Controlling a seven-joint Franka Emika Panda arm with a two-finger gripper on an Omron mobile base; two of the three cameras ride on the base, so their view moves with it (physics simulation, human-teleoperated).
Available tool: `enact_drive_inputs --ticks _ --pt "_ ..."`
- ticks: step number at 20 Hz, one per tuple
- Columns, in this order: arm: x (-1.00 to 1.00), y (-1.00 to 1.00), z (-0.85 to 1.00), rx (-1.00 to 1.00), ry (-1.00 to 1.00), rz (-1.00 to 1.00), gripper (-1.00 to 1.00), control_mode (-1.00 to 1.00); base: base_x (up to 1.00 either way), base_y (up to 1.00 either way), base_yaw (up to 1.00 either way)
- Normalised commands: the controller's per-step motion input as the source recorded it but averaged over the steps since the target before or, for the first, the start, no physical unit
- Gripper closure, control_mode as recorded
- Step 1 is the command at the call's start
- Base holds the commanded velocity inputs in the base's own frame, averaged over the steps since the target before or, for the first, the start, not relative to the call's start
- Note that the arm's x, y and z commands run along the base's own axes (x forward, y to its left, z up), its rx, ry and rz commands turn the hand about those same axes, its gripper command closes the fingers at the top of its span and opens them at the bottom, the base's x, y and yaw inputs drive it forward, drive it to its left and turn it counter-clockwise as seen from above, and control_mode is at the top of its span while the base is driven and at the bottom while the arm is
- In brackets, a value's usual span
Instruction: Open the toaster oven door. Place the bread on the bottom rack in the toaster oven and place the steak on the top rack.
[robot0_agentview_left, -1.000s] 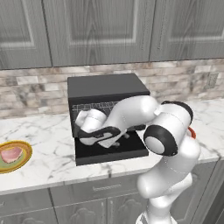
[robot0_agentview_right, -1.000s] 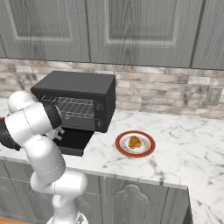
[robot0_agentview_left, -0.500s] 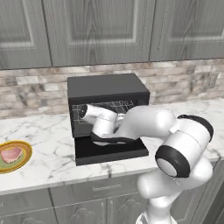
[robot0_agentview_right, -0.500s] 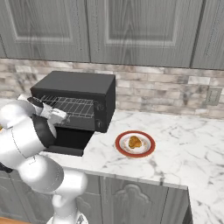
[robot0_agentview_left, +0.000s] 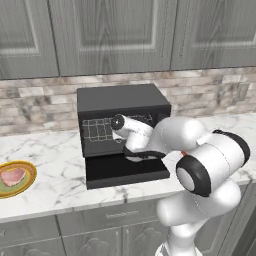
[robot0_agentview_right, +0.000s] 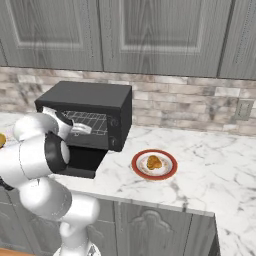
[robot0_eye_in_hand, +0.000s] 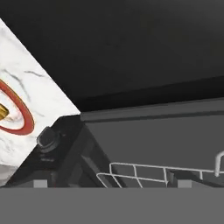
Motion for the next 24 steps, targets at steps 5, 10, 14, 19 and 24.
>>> enact_drive_inputs --ticks 5,10,14,19,24 --pt "0.69 0.44 -0.12 0.00 0.00 0.00 -1.00 -1.00 0.00 0.00 0.00" --pt "0.48 0.28 -0.39 -0.01 0.00 0.06 -1.00 -1.00 0.00 0.00 0.00" --pt "0.41 0.06 -0.50 0.00 -0.01 0.11 -1.00 -1.00 0.00 0.00 0.00" --pt "0.29 0.00 -0.16 0.00 -0.09 0.06 -1.00 -1.00 0.00 0.00 0.00" --pt "0.31 0.00 -0.28 0.00 -0.01 0.05 -1.00 -1.00 0.00 0.00 0.00"
